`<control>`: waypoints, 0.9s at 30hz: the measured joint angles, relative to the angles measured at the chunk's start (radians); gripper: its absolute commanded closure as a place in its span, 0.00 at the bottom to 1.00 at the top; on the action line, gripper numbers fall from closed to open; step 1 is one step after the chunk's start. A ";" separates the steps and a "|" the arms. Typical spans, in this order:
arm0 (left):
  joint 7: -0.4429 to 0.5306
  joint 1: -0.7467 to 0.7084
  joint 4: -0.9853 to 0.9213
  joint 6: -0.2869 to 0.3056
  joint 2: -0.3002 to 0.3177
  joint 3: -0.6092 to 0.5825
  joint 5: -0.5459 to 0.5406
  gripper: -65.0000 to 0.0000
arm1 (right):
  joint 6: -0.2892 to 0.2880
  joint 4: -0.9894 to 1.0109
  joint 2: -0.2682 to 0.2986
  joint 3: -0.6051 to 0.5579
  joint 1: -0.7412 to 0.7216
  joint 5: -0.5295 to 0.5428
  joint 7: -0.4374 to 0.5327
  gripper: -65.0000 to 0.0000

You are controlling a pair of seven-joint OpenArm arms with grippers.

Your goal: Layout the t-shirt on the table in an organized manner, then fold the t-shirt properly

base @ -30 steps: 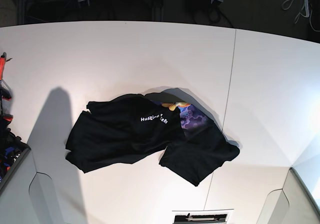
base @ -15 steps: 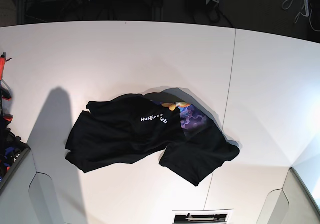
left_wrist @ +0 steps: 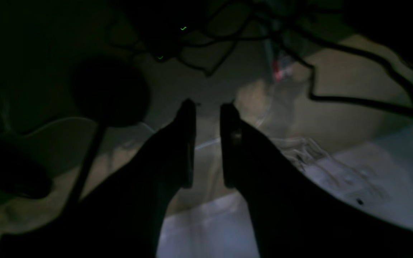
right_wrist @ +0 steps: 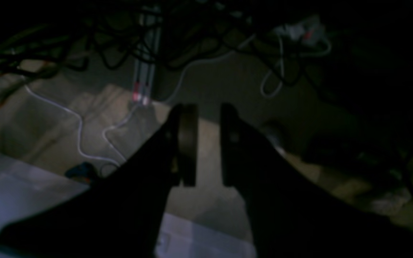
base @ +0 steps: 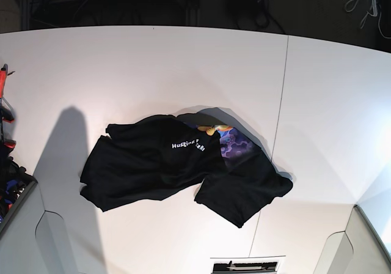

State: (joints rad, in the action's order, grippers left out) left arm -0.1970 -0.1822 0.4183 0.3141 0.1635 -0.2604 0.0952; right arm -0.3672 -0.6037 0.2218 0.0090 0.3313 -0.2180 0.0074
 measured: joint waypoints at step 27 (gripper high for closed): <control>-0.084 -0.706 1.315 0.290 0.063 0.624 -0.434 0.76 | -0.026 -1.136 0.092 0.037 0.517 0.121 -0.043 0.82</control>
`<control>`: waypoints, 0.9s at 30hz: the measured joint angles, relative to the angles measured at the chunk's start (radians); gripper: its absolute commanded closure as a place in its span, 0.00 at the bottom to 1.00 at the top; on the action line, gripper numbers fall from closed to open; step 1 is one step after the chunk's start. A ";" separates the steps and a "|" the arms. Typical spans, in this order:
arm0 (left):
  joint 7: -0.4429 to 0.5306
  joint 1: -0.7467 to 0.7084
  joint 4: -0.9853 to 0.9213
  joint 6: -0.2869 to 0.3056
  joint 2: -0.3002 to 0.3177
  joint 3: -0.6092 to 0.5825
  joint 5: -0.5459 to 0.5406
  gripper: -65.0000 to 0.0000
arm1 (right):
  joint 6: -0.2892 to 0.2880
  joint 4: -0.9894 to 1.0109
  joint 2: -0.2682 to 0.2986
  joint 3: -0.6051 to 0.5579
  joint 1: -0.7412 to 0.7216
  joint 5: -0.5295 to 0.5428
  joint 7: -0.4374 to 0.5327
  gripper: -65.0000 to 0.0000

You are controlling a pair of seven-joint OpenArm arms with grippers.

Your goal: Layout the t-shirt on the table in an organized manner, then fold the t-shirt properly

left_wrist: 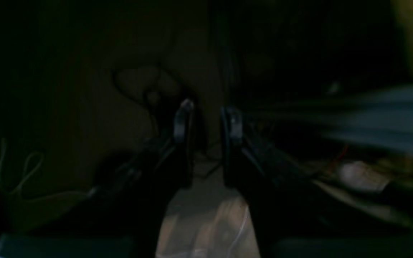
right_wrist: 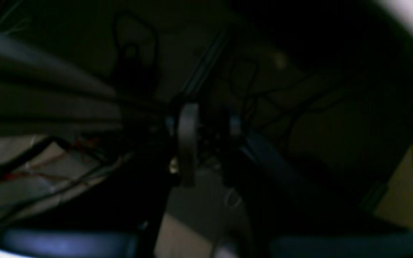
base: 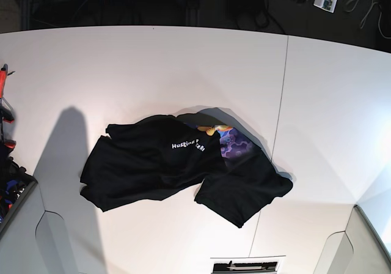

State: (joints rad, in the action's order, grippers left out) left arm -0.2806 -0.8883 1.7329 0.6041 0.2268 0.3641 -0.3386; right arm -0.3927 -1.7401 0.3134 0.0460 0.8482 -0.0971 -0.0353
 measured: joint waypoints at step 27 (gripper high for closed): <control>-0.097 0.660 -0.095 -0.122 0.205 -0.335 -0.122 0.50 | 0.105 0.222 -0.166 0.081 -0.805 0.151 -0.103 0.58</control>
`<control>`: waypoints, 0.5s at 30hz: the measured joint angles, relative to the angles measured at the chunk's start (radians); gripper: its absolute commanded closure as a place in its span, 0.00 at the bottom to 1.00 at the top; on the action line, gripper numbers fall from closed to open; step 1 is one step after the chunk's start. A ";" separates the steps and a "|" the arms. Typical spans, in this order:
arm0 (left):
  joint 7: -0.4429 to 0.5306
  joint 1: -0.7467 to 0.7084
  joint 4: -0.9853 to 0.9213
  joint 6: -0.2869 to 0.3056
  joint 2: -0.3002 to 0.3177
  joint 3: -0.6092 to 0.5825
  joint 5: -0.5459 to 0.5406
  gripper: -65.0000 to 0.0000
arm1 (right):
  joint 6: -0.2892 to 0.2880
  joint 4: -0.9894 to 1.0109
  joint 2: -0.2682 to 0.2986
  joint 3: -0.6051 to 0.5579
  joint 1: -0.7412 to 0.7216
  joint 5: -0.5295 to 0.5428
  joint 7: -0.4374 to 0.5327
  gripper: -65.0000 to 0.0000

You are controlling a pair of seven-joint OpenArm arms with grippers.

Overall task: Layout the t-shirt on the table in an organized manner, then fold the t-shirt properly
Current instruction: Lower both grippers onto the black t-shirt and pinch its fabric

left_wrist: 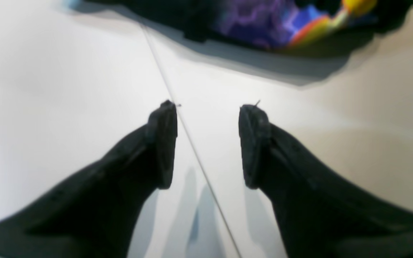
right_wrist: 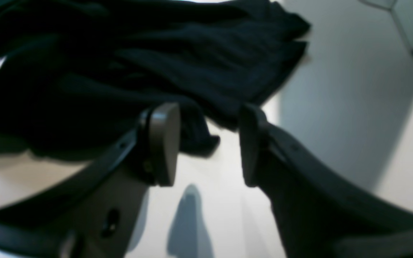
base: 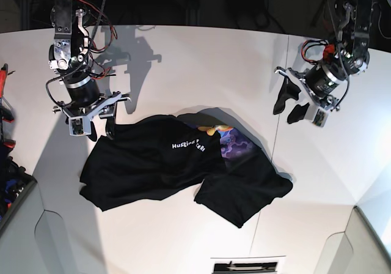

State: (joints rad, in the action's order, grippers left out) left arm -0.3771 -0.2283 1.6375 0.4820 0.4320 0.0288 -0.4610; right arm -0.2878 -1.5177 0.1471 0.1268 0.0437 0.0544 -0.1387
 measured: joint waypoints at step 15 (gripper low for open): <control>0.012 0.285 -0.341 -0.007 -0.109 -0.101 -0.013 0.37 | 0.030 0.185 -0.040 0.009 -0.108 -0.019 -0.020 0.54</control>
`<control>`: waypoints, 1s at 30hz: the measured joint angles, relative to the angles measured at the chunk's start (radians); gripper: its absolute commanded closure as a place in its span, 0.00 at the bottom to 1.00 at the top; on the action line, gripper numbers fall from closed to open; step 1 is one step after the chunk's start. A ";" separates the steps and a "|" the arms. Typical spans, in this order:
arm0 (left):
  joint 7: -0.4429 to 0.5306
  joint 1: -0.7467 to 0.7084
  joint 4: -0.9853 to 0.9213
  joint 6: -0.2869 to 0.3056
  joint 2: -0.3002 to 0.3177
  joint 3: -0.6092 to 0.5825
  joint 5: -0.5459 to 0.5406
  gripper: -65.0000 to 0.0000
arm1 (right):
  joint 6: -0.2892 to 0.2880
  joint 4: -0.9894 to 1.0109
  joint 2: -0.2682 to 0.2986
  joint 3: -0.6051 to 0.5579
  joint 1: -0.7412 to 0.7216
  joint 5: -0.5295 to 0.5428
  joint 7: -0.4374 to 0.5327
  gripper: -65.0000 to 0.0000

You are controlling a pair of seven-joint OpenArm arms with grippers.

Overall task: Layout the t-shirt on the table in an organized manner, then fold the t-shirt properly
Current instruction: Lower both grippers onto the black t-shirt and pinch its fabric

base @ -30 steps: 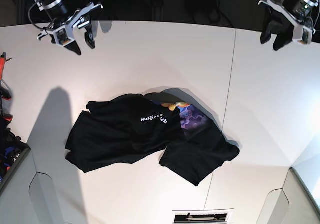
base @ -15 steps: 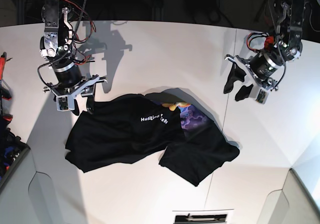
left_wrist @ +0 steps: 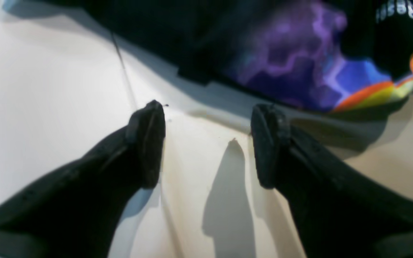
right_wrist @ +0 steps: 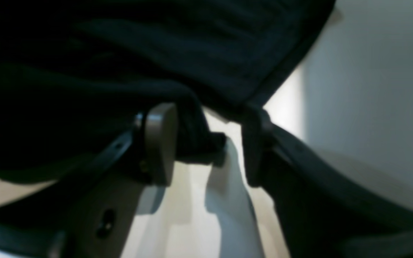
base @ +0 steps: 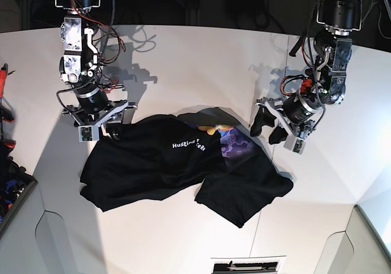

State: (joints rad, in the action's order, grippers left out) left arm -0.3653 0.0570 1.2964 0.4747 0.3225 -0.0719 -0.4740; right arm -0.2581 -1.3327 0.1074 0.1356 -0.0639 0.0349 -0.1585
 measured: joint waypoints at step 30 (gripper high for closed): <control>0.048 0.121 -0.156 0.098 -0.140 0.001 0.002 1.00 | -0.010 0.031 -0.024 0.001 -0.003 0.002 0.006 0.54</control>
State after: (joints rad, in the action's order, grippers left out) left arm -0.3176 0.1776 1.1404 0.5732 0.1825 -0.0708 -0.4725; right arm -0.2676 -1.3022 0.0834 0.1364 -0.0673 0.0364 -0.1528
